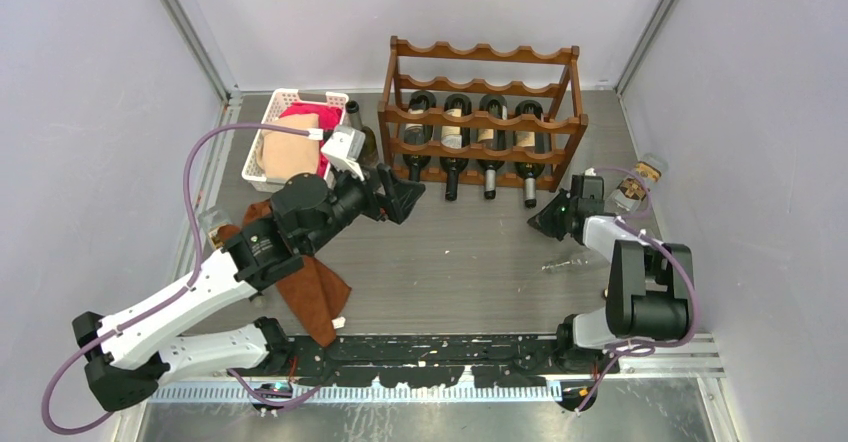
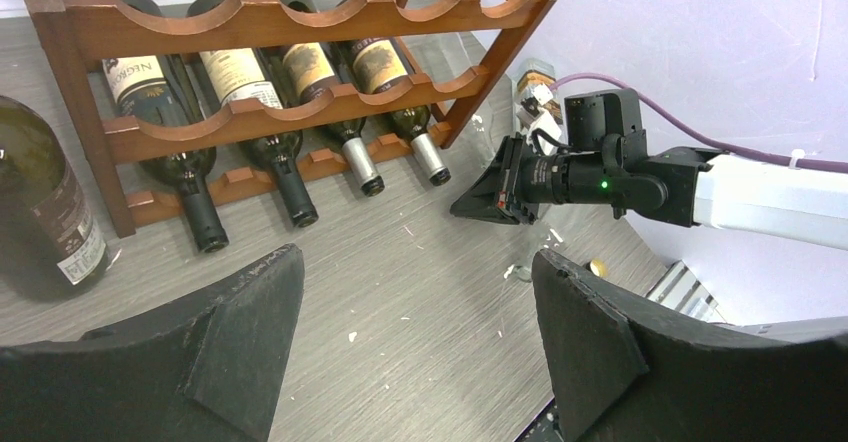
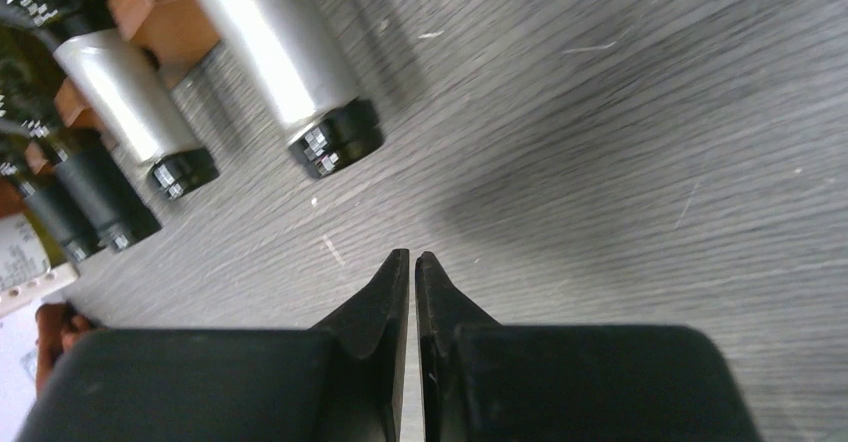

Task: Put the wine bottle on the wine rack
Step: Adjust the wine bottle in the wine rack.

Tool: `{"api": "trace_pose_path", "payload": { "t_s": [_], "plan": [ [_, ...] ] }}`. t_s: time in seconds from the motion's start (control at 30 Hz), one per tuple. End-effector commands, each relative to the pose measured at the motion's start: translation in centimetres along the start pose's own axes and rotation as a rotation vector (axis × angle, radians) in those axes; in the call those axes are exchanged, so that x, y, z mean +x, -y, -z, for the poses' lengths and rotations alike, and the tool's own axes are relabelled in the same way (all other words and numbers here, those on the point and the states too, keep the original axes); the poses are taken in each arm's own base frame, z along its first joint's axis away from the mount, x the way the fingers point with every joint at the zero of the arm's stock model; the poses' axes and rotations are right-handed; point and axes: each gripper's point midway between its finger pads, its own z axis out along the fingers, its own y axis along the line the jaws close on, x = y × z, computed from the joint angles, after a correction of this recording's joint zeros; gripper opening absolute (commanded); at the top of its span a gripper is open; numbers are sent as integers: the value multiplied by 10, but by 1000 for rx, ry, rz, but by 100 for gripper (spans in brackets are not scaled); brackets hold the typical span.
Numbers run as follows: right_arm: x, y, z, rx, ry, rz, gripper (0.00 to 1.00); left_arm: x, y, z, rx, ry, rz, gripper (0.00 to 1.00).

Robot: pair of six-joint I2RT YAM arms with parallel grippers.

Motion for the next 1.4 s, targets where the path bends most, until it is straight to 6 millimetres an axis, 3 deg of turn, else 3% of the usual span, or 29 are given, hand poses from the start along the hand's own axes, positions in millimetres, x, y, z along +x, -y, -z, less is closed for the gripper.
{"api": "trace_pose_path", "payload": {
  "t_s": [0.0, 0.13, 0.33, 0.53, 0.67, 0.77, 0.93, 1.1, 1.37],
  "plan": [
    [-55, -24, -9, -45, 180, -5, 12, -28, 5, -3, -4, 68, -5, 84],
    [-71, -38, -16, -81, 210, -23, 12, -39, 9, -8, -7, 91, 1, 84],
    [-88, -51, -24, -109, 229, -30, 12, -94, 12, -12, -29, 248, 116, 95],
    [-73, -47, -17, -92, 165, 0, 14, -174, 37, -22, 73, 414, 215, 99],
    [-54, -33, -3, -57, 128, 48, 15, -217, 55, -36, 110, 492, 281, 100],
    [-45, -27, 12, -50, 123, 99, 16, -250, 58, -40, 69, 534, 384, 99],
    [-33, -29, 33, -95, 113, 212, 18, -270, 49, -50, -56, 518, 539, 97],
    [-23, -48, 60, -221, 95, 345, 21, -278, 51, -54, -78, 501, 594, 97],
    [-8, -57, 97, -352, -30, 476, 24, -304, 57, -34, -11, 555, 606, 97]
  ]
}}
